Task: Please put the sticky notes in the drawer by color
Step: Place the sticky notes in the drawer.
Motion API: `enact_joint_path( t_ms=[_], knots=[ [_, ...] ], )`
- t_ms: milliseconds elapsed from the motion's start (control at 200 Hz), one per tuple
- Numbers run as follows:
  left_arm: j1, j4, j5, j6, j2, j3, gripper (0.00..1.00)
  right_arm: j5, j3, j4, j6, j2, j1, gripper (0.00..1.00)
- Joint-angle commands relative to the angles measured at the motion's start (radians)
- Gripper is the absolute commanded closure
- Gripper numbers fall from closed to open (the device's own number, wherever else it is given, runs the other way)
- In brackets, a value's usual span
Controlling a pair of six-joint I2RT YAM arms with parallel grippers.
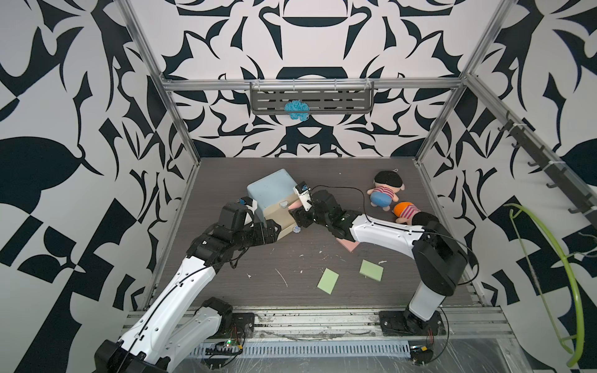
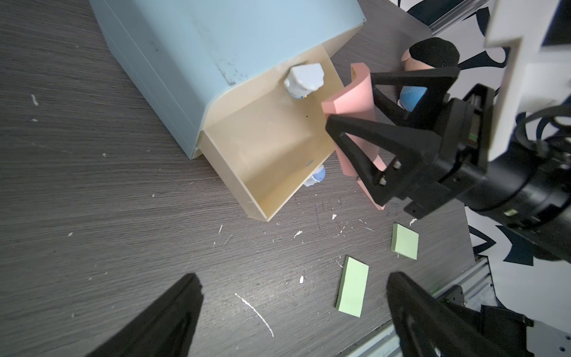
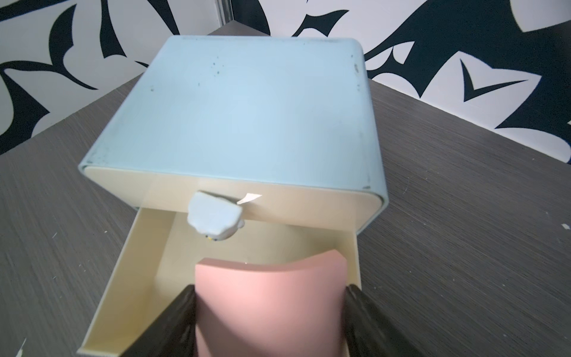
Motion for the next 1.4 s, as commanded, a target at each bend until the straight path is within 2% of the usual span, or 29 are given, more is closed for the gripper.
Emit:
enact_joint_path(
  t_ms=[0, 465, 545, 650, 725, 1125, 1225, 1305, 1335, 1395],
  knots=[
    [0.001, 0.014, 0.011, 0.008, -0.010, -0.013, 0.01, -0.004, 0.043, 0.163, 0.026, 0.013, -0.004, 0.26],
    [0.001, 0.014, 0.013, 0.011, -0.015, -0.023, 0.01, 0.025, 0.054, 0.191, -0.004, 0.069, -0.006, 0.26],
    [0.001, 0.014, 0.012, 0.011, -0.014, -0.021, 0.01, 0.028, 0.056, 0.191, -0.016, 0.087, -0.008, 0.22],
    [0.001, 0.011, 0.012, 0.013, -0.014, -0.017, 0.01, 0.020, 0.061, 0.179, -0.022, 0.093, -0.008, 0.09],
    [0.001, 0.007, 0.011, 0.015, -0.013, -0.016, 0.01, 0.007, 0.057, 0.177, -0.026, 0.082, -0.008, 0.06],
    [0.001, 0.019, 0.022, 0.013, -0.002, -0.017, 0.01, -0.033, -0.016, 0.159, -0.019, -0.037, -0.011, 0.05],
    [0.001, 0.022, 0.023, 0.013, -0.001, -0.018, 0.01, -0.030, -0.021, 0.140, -0.002, -0.059, -0.020, 0.10],
    [0.001, 0.029, 0.029, 0.013, 0.004, -0.020, 0.01, -0.025, 0.000, 0.107, 0.005, -0.061, -0.026, 0.24],
    [0.001, 0.029, 0.031, 0.013, 0.005, -0.017, 0.01, -0.026, 0.012, 0.088, 0.006, -0.056, -0.029, 0.34],
    [0.001, 0.029, 0.032, 0.013, 0.005, -0.016, 0.01, -0.026, 0.036, 0.057, 0.006, -0.040, -0.031, 0.45]
  ],
)
